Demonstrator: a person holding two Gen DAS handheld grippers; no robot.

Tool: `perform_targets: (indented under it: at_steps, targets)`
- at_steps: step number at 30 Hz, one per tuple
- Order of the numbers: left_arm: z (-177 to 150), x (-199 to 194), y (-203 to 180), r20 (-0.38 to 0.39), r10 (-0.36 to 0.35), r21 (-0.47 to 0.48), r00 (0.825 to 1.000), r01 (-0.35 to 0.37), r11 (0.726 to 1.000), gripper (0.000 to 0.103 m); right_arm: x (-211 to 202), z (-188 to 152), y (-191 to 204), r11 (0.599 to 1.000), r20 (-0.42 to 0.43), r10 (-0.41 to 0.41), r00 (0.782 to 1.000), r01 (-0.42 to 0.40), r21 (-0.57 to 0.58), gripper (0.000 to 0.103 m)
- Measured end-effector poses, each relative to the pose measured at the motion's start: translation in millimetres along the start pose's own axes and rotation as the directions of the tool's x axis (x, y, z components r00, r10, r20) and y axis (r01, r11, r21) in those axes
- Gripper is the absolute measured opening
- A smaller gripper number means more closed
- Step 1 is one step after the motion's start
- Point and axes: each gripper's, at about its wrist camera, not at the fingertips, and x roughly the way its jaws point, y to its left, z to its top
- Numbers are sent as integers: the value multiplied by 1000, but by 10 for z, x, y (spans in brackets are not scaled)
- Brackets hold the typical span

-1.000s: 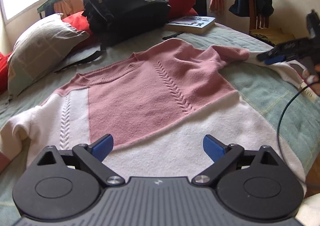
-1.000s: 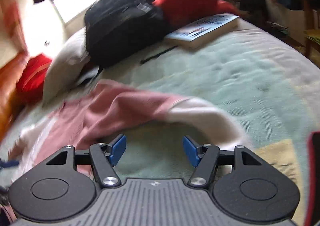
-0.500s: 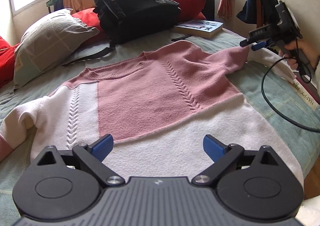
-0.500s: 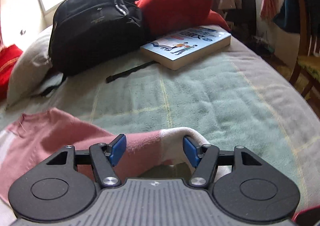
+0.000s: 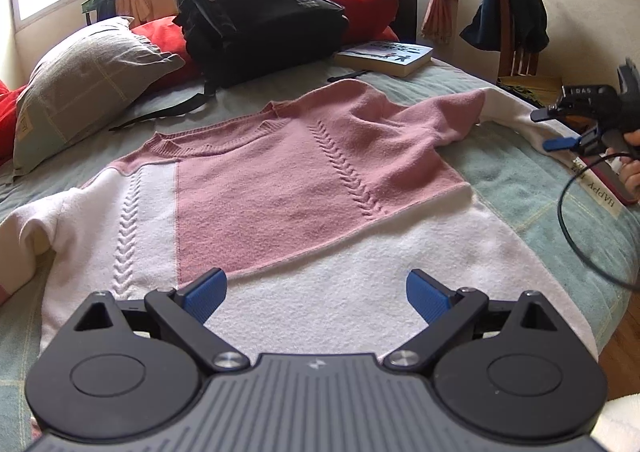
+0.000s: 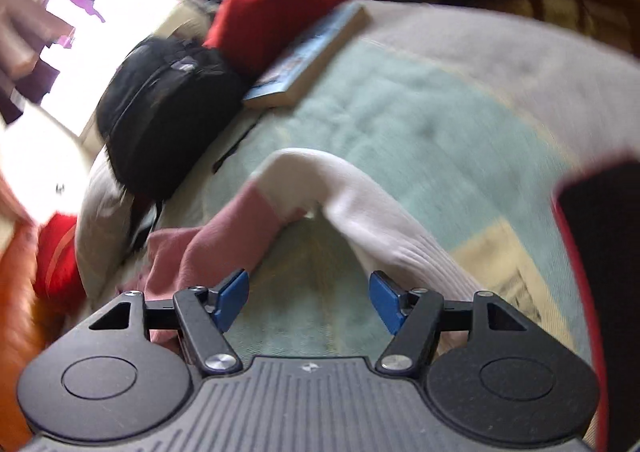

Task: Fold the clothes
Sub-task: 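Grasp the white sleeve cuff with the right gripper, pull it straight, release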

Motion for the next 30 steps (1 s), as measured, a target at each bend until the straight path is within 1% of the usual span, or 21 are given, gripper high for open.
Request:
perform_targets:
  at_steps: [5, 8, 11, 13, 14, 17, 19, 20, 22, 23, 24, 25, 27, 29, 30]
  targets:
    - [-17, -46, 28, 5, 15, -14, 1000, -15, 1000, 96, 16, -13, -191, 988, 67, -15, 998, 5, 152, 72]
    - [-19, -31, 37, -1, 19, -21, 1000, -19, 1000, 96, 25, -20, -306, 970, 106, -29, 994, 3, 241, 72]
    - [-28, -16, 9, -6, 15, -9, 1000, -15, 1000, 96, 35, -28, -421, 944, 144, -47, 989, -3, 329, 72]
    - [-33, -6, -9, -8, 12, -1, 1000, -12, 1000, 96, 52, 18, -324, 963, 122, -104, 987, 70, 259, 72]
    - [-34, 1, -15, -9, 11, -1, 1000, -11, 1000, 97, 73, 30, -314, 964, 110, -115, 987, 85, 251, 72]
    - [-41, 7, -23, -11, 15, 2, 1000, -15, 1000, 97, 114, 55, -334, 955, 93, -131, 987, 101, 278, 71]
    - [-49, -1, -24, -11, 17, 7, 1000, -17, 1000, 97, 79, 65, -260, 965, 91, -148, 985, 123, 231, 72]
    - [-50, 0, -22, -12, 18, 7, 1000, -18, 1000, 97, 56, 79, -188, 973, 84, -164, 983, 147, 177, 72]
    - [-50, 10, -19, -15, 21, 7, 1000, -21, 1000, 97, 39, 111, 5, 975, 82, -221, 972, 219, 29, 71]
    - [-49, 17, -20, -16, 20, 6, 1000, -20, 1000, 97, 1, 106, 89, 963, 89, -260, 962, 265, -49, 72]
    - [-49, 23, -23, -16, 18, 6, 1000, -18, 1000, 97, -24, 96, 153, 943, 106, -296, 949, 308, -128, 72]
    - [-48, 28, -26, -17, 15, 6, 1000, -15, 1000, 97, -47, 85, 214, 914, 127, -330, 935, 351, -206, 71]
    - [-48, 32, -45, -17, 11, 11, 1000, -11, 1000, 97, -37, 70, 276, 837, 165, -403, 900, 436, -331, 71]
    - [-50, 31, -61, -18, 7, 18, 1000, -7, 1000, 97, 16, 44, 297, 766, 173, -424, 889, 454, -456, 71]
    - [-48, 32, -66, -18, 5, 19, 1000, -5, 1000, 97, 76, 38, 285, 741, 158, -430, 889, 448, -501, 71]
